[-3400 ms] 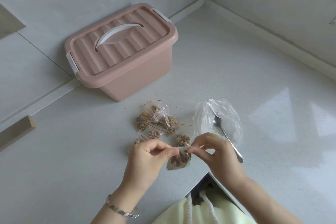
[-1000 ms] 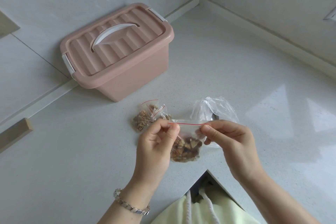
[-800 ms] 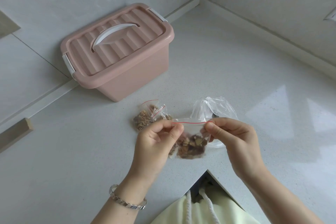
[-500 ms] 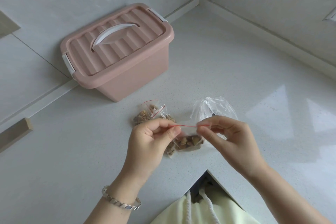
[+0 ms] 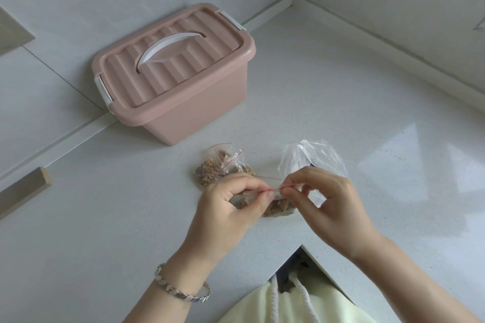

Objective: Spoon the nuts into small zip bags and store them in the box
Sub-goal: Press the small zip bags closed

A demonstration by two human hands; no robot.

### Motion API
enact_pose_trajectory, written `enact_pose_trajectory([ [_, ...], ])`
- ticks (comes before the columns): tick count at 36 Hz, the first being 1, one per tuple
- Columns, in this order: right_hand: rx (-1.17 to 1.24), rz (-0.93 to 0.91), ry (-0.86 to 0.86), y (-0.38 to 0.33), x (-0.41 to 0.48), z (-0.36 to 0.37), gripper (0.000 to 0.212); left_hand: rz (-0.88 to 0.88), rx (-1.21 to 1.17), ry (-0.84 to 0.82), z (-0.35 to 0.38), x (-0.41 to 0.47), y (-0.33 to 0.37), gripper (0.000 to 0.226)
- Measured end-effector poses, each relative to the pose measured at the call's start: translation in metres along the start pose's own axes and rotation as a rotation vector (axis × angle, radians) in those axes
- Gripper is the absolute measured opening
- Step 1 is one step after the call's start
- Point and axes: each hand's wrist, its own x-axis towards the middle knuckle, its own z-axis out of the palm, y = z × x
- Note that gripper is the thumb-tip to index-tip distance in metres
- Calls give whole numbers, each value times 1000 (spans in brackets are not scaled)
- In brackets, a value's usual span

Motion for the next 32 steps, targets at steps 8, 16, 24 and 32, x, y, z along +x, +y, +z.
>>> enact_pose_trajectory([
  [8,-26,-45,-42,-1,-1,2,12,81,69,-18,-1,1,-1,6],
  [16,-187,-120,-114,0,-5,6,12,-8,116,-92,-8,-4,-10,16],
  [24,-295,-88,-208,9,-8,17,18,-66,237,-115,-16,-13,-27,20],
  [32,-160,214,-212,27,-9,22,10,-312,145,-12,-21,-19,-44,13],
])
